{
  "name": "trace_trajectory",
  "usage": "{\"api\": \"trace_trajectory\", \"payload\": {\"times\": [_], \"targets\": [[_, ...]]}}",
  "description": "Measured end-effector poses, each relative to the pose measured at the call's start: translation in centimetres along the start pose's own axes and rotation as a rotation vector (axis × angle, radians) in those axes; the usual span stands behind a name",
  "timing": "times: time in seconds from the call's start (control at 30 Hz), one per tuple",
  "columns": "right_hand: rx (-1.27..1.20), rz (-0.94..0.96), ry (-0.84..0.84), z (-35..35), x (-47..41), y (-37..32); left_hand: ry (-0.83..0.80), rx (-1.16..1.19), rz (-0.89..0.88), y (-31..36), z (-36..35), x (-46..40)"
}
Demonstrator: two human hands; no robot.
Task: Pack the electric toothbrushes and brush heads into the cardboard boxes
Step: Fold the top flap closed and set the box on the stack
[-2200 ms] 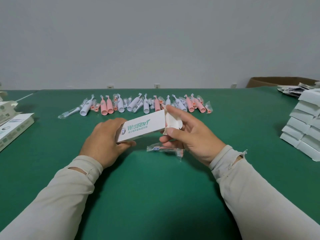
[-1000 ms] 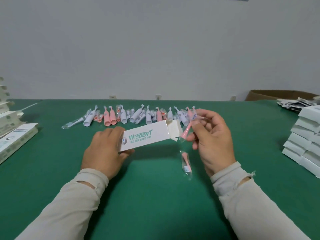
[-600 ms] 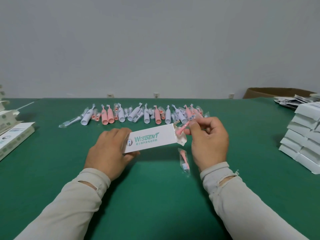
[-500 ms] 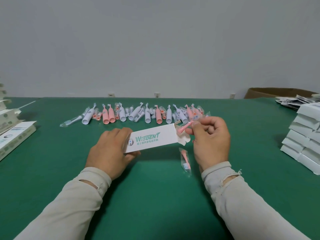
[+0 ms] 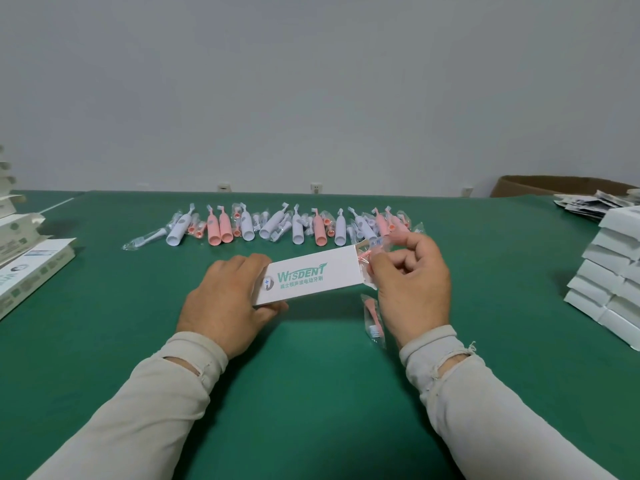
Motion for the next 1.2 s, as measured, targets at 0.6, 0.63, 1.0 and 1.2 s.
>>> {"api": "trace_trajectory", "payload": {"times": [0.6, 0.63, 1.0, 1.2], "targets": [[0.038, -0.185, -0.395, -1.1, 0.4, 0.0, 0.007, 0.030, 0.001, 0.3, 0.2, 0.1], [0.009, -0.251, -0.495, -1.4, 0.6, 0.2, 0.008, 0.028, -0.005, 0.3, 0.2, 0.1], [0.569, -0.058, -0.233, 2.3, -3.4, 2.8, 0.090, -0.023, 0.152, -1.4, 1.4, -0.3], [1.074, -0.077, -0.708, 0.3, -1.4, 3.3, 0.079, -0.028, 0.163, -1.2, 1.3, -0.3]]}}
Point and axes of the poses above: each hand's wrist, its own x-axis away from the middle knuckle, its own z-axis out of the back of the hand, y = z × x, the point moved 3 cm from there along -x, towards the middle knuckle, and after that the axes turned 12 degrees about x, right-handed, at the moved point
